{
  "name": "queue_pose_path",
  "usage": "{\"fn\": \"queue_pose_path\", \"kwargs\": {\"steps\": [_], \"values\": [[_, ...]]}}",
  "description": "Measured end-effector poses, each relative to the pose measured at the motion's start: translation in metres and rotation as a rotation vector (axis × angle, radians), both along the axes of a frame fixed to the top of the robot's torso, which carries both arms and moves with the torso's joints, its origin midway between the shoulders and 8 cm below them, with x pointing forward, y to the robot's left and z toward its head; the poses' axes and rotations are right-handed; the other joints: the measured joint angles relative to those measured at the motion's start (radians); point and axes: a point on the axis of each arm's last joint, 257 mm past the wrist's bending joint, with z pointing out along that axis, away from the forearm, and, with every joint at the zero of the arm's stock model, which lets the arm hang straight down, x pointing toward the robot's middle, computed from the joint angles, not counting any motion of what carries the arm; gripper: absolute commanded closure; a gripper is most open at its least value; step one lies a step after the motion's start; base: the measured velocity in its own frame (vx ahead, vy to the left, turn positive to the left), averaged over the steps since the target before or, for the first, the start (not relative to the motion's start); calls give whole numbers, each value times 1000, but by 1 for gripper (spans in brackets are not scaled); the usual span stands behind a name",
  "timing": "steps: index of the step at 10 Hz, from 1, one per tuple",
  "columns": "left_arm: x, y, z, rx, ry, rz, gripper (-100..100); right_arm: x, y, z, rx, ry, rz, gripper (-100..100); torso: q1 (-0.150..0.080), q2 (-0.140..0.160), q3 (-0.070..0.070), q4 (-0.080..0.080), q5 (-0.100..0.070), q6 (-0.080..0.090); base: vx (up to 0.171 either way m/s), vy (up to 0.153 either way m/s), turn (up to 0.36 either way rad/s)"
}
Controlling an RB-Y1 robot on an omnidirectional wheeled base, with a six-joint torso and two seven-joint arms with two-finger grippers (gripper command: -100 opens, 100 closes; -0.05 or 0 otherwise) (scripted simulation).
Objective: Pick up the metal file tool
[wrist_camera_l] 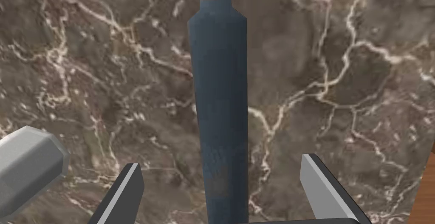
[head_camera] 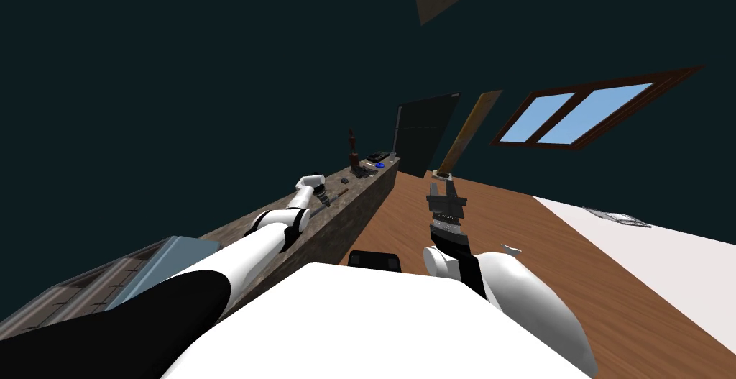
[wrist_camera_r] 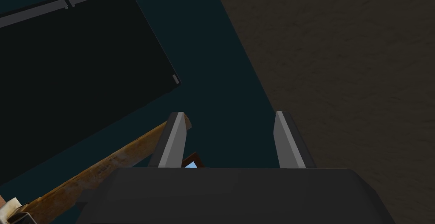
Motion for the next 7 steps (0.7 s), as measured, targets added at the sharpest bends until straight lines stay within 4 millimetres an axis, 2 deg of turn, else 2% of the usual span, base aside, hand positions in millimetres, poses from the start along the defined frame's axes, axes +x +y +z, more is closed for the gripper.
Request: {"fn": "queue_pose_path", "kwargs": {"steps": [1, 4, 5, 7], "values": [[0, 0, 0, 0, 0, 0, -100, 0, 0, 0, 0, 0, 0, 0, -1, -1, 0, 0, 0, 0, 22, 1, 16], [-7, -1, -22, 1, 3, -6, -100, 0, 0, 0, 0, 0, 0, 0, -2, -4, -2, -1, -1, 0, 33, -4, 13], [-6, -1, -23, 1, 2, -6, 100, 0, 0, 0, 0, 0, 0, 0, -2, -3, -2, -1, -1, 0, 0, 0, 0], [-7, -1, -23, 0, 3, -5, 100, 0, 0, 0, 0, 0, 0, 0, -2, -2, -1, 0, 0, 0, 0, 0, 0]]}}
